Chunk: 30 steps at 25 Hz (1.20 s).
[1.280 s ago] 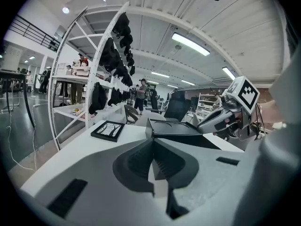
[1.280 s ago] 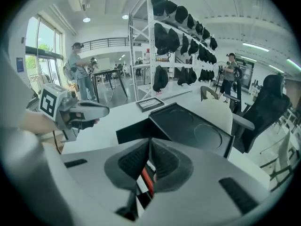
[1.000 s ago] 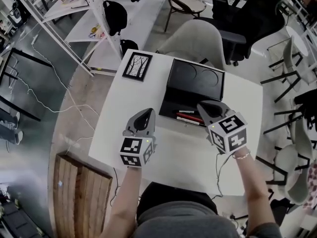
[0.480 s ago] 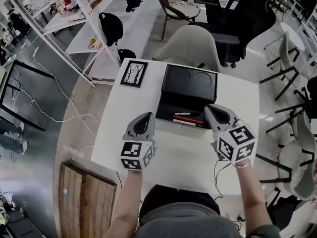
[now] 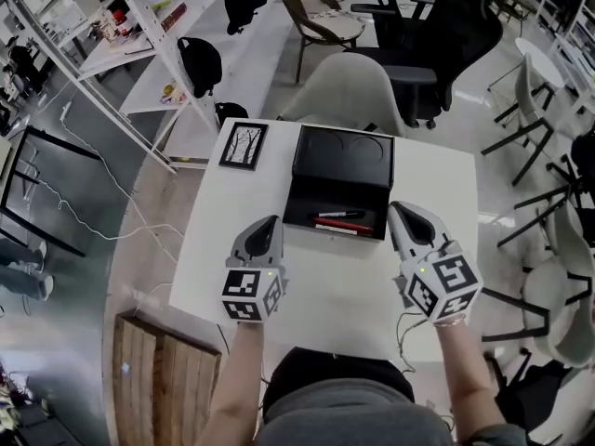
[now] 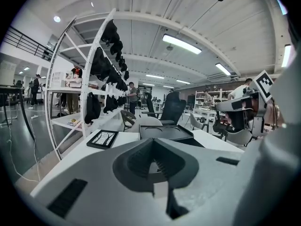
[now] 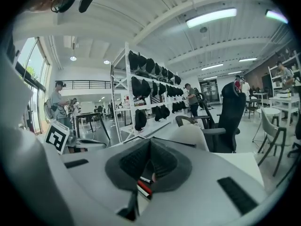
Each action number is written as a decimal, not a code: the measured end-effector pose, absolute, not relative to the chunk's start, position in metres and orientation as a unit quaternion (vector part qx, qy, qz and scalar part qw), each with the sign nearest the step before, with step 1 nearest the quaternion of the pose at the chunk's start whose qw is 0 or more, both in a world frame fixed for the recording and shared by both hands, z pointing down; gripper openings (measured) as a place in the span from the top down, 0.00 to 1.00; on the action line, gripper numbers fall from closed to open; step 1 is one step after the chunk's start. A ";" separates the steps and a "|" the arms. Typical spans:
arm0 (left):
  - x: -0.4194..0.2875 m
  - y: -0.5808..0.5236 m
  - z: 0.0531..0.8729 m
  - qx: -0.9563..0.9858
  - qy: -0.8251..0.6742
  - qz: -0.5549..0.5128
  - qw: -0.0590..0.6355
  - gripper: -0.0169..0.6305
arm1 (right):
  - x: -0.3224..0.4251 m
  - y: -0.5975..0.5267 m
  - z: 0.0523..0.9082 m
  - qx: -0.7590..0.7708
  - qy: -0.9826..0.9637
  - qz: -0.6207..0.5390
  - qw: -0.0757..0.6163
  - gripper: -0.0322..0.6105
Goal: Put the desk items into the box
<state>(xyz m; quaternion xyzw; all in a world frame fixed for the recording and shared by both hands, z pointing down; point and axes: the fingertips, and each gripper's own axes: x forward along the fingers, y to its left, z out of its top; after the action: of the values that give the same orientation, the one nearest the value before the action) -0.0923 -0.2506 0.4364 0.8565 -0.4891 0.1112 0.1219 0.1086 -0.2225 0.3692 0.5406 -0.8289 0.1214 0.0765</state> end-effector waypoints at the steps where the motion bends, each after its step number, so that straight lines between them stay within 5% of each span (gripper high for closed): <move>1: -0.092 -0.249 0.436 0.856 -0.489 0.112 0.121 0.97 | 0.111 -0.220 0.367 0.543 -0.828 0.119 0.072 0.95; 30: -0.071 -0.223 0.427 0.858 -0.490 0.111 0.106 0.97 | 0.171 -0.171 0.366 0.615 -0.782 0.099 0.030 0.95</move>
<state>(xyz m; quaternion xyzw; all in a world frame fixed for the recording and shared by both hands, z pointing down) -0.0708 -0.2234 0.4271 0.8580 -0.4902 0.1107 0.1061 0.1707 -0.1715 0.3660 0.6146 -0.7820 0.0987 0.0298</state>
